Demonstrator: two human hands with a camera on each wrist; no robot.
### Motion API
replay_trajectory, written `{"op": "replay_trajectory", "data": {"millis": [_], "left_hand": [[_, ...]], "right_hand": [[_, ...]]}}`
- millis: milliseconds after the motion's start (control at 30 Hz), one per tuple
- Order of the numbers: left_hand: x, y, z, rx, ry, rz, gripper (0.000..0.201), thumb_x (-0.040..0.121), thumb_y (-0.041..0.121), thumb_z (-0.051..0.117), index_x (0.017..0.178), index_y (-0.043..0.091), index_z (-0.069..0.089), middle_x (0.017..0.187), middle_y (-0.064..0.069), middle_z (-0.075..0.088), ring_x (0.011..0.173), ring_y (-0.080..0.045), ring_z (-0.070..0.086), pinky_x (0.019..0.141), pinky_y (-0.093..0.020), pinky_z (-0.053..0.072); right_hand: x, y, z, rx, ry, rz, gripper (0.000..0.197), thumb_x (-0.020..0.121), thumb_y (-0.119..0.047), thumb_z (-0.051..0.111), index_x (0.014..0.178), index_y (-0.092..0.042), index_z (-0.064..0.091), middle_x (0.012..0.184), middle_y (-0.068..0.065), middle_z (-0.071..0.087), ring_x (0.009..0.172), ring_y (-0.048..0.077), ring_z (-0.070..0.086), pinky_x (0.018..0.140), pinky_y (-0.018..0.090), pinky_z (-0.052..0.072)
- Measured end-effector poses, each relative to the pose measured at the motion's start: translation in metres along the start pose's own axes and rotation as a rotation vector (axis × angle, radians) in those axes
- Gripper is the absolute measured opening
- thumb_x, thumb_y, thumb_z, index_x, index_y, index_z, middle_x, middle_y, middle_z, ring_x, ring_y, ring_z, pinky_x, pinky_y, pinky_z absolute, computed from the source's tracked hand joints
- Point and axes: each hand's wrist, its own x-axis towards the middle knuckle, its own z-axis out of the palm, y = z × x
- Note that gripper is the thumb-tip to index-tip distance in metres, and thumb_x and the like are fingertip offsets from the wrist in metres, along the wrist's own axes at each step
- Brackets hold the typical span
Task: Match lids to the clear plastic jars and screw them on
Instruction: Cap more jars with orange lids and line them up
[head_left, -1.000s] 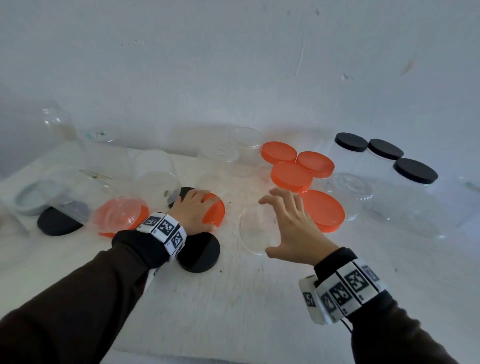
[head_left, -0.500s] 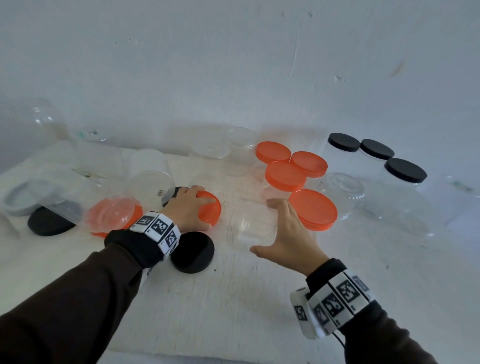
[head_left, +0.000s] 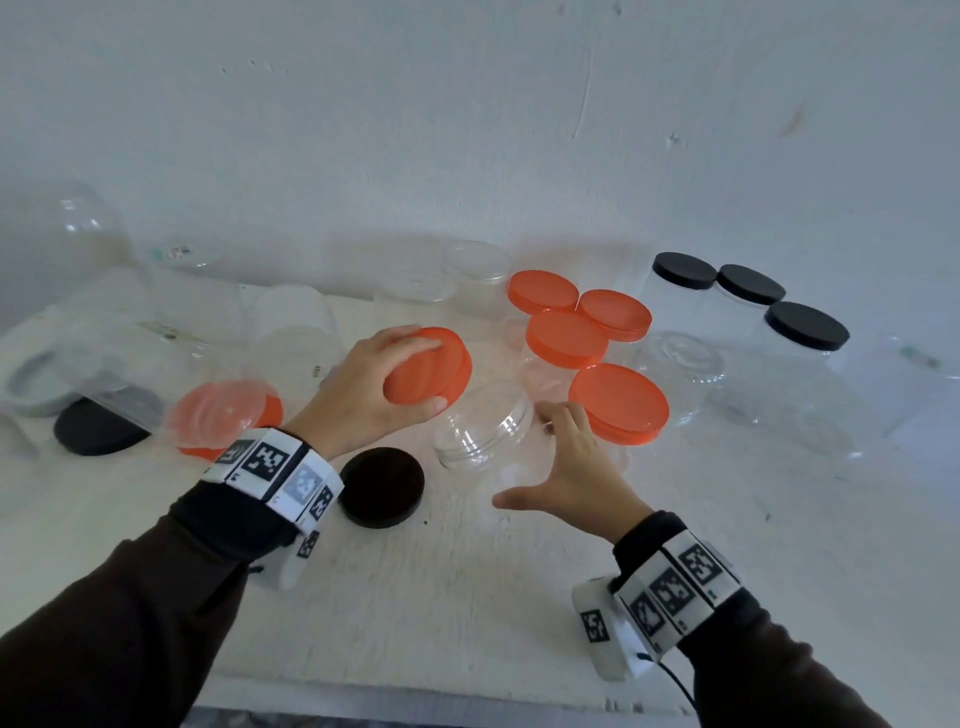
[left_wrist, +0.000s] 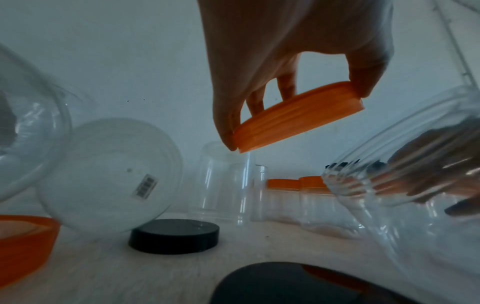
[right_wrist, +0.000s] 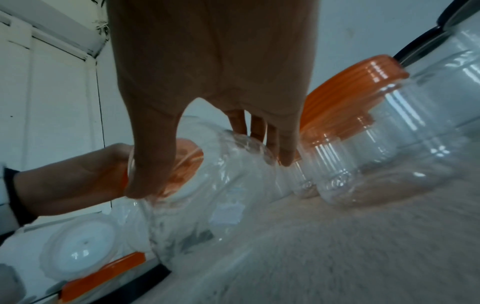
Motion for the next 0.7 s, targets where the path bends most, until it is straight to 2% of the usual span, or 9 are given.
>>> {"op": "replay_trajectory", "data": {"millis": [67,133,233,300,367,433,700], "left_hand": [[-0.005,0.006,0.001,-0.028,-0.021,0.024,0.077,0.06,0.069,0.053,0.13,0.038,0.045,0.142,0.014,0.034,0.128,-0.011,0.033,0.102,-0.03,0.03],[-0.011,0.014,0.004,-0.066,-0.05,0.049,0.073,0.06,0.066,0.055,0.127,0.04,0.046,0.141,0.017,0.034,0.128,-0.007,0.031,0.098,-0.019,0.026],[-0.017,0.023,0.01,-0.103,-0.093,0.077,0.066,0.06,0.063,0.058,0.122,0.042,0.047,0.14,0.02,0.034,0.128,-0.002,0.029,0.094,-0.006,0.022],[-0.02,0.029,0.013,-0.111,-0.111,0.104,0.067,0.06,0.062,0.058,0.121,0.039,0.048,0.139,0.022,0.035,0.129,-0.001,0.029,0.096,-0.008,0.021],[-0.021,0.034,0.017,-0.101,-0.144,0.116,0.067,0.06,0.063,0.058,0.122,0.039,0.048,0.138,0.024,0.034,0.129,-0.001,0.028,0.098,-0.015,0.023],[-0.021,0.038,0.021,-0.076,-0.179,0.138,0.068,0.06,0.064,0.057,0.123,0.039,0.049,0.139,0.023,0.034,0.13,-0.001,0.027,0.101,-0.022,0.025],[-0.019,0.05,0.04,0.036,-0.283,0.275,0.071,0.062,0.065,0.055,0.125,0.034,0.053,0.141,0.015,0.036,0.13,-0.005,0.025,0.107,-0.033,0.027]], "right_hand": [[-0.003,0.004,0.0,0.022,-0.025,0.028,0.101,0.059,-0.04,0.085,0.136,-0.013,0.027,0.121,-0.007,0.028,0.111,0.007,0.036,0.092,0.018,0.032],[-0.007,0.009,0.0,0.058,-0.066,0.049,0.099,0.061,-0.038,0.084,0.137,-0.013,0.026,0.124,-0.006,0.031,0.112,0.008,0.037,0.093,0.019,0.033],[-0.012,0.017,0.0,0.173,-0.132,0.096,0.093,0.064,-0.034,0.083,0.137,-0.018,0.026,0.129,-0.004,0.037,0.117,0.01,0.041,0.098,0.024,0.037],[-0.013,0.018,0.0,0.25,-0.144,0.122,0.085,0.065,-0.028,0.084,0.13,-0.023,0.03,0.127,-0.005,0.04,0.115,0.01,0.044,0.093,0.021,0.041],[-0.013,0.019,0.001,0.314,-0.143,0.134,0.081,0.064,-0.023,0.084,0.125,-0.026,0.031,0.125,-0.006,0.04,0.113,0.008,0.045,0.086,0.016,0.043],[-0.012,0.02,0.001,0.35,-0.144,0.139,0.084,0.063,-0.021,0.085,0.128,-0.022,0.032,0.127,-0.007,0.04,0.115,0.009,0.044,0.088,0.018,0.043],[-0.01,0.023,0.005,0.356,-0.129,0.149,0.083,0.062,-0.022,0.086,0.128,-0.021,0.036,0.127,-0.004,0.044,0.114,0.007,0.046,0.089,0.022,0.046]]}}
